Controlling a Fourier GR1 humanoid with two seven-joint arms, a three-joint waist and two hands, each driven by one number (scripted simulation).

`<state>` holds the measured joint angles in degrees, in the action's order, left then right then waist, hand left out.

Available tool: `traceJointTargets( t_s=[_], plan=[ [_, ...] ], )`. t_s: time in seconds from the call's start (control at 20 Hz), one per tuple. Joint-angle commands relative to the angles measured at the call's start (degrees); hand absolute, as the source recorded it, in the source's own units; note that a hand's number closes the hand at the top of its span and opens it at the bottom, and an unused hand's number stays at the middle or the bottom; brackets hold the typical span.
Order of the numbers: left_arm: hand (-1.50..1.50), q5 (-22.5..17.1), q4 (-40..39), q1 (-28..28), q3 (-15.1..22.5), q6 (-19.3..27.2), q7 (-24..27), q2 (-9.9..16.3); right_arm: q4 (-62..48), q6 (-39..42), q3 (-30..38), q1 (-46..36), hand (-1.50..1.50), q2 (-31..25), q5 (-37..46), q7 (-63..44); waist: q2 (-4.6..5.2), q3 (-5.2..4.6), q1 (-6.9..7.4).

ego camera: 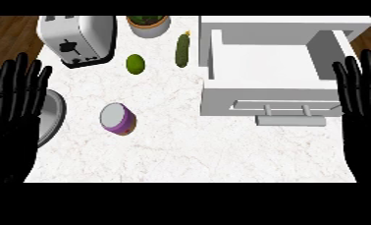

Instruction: Pick up the can, place it into the drawer and close the drawer

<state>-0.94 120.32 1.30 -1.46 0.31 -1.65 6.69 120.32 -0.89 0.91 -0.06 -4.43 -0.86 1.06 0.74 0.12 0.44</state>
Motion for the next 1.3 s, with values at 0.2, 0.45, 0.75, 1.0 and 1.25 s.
traceJointTargets(
  t_s=[0.2,0.45,0.75,1.0,1.25],
  plan=[
    [-1.50,8.89,0.05,2.45,5.80,5.66,3.92,-6.14,-1.94,2.92,0.43,-1.76,-1.50,-1.33,-1.40,-1.91,-0.77,-0.11,-0.35],
    [-1.50,12.14,-0.81,3.71,3.09,10.65,-15.18,-5.77,-2.11,-3.37,5.43,5.62,-1.50,-0.22,-0.64,-12.35,-0.86,-0.02,-0.91],
    [-1.50,14.84,9.48,3.55,6.20,10.20,-28.32,-4.20,1.82,-0.03,8.91,11.50,-1.50,-1.87,-3.91,-11.33,-0.82,-0.08,-0.73],
    [-1.50,19.52,14.84,6.73,11.14,11.76,-31.39,-6.45,3.33,3.73,11.86,14.97,-1.50,-2.22,-7.83,-9.98,-0.82,-0.08,-0.68],
    [-1.50,16.06,19.62,13.24,10.42,10.01,-29.98,-6.07,-3.53,7.32,16.18,13.71,-1.50,-3.27,-10.53,-5.36,-0.80,-0.10,-0.32]
  ],
)
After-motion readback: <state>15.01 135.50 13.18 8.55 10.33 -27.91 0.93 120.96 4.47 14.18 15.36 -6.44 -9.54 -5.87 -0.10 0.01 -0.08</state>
